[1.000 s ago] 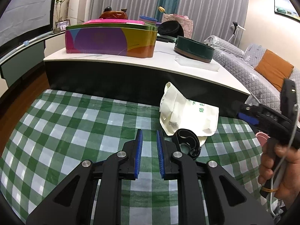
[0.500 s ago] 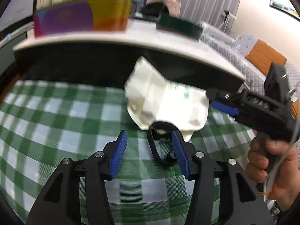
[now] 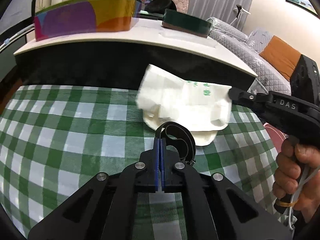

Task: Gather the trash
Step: 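Grasp the black ring with the left tool while the right tool grasps the white paper bag, then lift and carry the black ring and white bag over the pink bin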

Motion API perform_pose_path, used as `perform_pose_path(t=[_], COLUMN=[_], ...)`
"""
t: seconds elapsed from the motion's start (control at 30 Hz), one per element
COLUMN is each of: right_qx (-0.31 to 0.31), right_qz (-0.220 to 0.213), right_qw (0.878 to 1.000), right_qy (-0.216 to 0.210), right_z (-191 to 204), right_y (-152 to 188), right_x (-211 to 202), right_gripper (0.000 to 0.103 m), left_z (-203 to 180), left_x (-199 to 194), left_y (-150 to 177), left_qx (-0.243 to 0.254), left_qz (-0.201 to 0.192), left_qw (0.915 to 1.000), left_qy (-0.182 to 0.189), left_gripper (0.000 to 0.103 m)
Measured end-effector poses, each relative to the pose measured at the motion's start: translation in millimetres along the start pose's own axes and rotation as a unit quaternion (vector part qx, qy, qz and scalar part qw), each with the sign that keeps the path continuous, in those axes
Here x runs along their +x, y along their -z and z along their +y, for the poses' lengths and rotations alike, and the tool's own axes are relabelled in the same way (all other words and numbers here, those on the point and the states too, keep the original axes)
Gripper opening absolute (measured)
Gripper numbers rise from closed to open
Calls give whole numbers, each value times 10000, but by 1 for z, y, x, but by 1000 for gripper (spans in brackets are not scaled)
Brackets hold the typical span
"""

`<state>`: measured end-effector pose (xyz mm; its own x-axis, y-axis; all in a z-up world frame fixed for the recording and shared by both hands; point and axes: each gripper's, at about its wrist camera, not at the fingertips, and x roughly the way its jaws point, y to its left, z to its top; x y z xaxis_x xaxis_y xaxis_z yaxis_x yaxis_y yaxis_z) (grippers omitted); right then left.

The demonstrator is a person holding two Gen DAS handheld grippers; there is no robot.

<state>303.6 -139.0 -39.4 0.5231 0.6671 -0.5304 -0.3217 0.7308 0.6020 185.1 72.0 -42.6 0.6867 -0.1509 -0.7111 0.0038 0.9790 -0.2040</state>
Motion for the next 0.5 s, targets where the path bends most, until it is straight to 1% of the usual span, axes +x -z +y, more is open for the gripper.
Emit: perform_pose_path(t=[0.17,0.37,0.5], right_qx=[-209,-330,-385], right_qz=[-154,-365,-513], right_qw=[9996,9977,9958], right_qy=[126,462,654], right_z=[9,6,2], right_y=[7,19,24], right_x=[-34,-77,-113], right_gripper=[3,2,2], left_z=[-5,-9,-18], left_x=[-23,-51,-67], left_y=[1,5,8], left_qx=[76,103,248], left_qz=[-188,-379,-489], left_qw=[9998,9992,9984], left_qy=[41,92,113], left_gripper=[1,1,1])
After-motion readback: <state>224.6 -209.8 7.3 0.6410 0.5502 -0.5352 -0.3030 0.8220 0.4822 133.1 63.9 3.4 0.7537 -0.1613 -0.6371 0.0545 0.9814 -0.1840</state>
